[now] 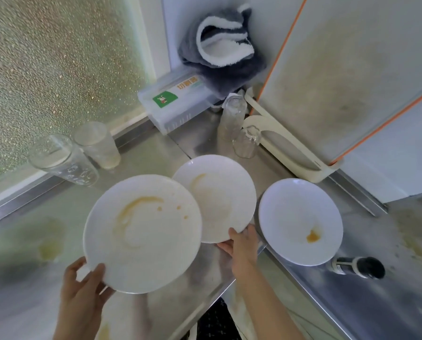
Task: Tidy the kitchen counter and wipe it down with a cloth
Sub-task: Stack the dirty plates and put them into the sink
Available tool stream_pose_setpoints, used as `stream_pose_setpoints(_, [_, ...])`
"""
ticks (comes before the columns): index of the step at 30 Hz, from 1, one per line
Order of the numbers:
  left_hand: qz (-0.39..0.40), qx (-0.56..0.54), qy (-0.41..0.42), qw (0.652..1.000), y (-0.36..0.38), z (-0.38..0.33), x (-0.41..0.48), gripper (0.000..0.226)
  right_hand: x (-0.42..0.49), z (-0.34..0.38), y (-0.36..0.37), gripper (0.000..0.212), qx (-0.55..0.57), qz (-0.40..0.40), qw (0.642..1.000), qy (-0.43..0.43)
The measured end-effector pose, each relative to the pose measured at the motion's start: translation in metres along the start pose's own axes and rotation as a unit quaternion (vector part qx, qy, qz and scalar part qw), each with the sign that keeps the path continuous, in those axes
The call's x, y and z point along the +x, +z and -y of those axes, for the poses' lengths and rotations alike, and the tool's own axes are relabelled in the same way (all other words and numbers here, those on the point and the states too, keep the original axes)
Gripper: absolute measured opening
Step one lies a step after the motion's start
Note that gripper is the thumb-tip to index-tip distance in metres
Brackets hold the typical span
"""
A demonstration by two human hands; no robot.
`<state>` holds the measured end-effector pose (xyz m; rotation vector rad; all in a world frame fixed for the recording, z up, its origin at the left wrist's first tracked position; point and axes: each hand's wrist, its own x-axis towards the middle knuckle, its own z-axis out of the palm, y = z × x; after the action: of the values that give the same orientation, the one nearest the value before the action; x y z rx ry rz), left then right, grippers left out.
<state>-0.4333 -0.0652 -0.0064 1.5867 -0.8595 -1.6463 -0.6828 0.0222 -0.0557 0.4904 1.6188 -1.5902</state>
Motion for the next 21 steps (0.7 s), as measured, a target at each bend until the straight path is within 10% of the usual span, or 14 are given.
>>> stream_pose_setpoints(5, [0.046, 0.022, -0.008, 0.999, 0.030, 0.005, 0.001, 0.032, -0.015, 0.008, -0.031, 0.034, -0.013, 0.036, 0.998, -0.041])
stream_pose_setpoints(21, [0.173, 0.084, 0.010, 0.981, 0.141, 0.025, -0.003, 0.028, 0.013, 0.034, -0.123, 0.021, 0.193, -0.195, 0.960, -0.048])
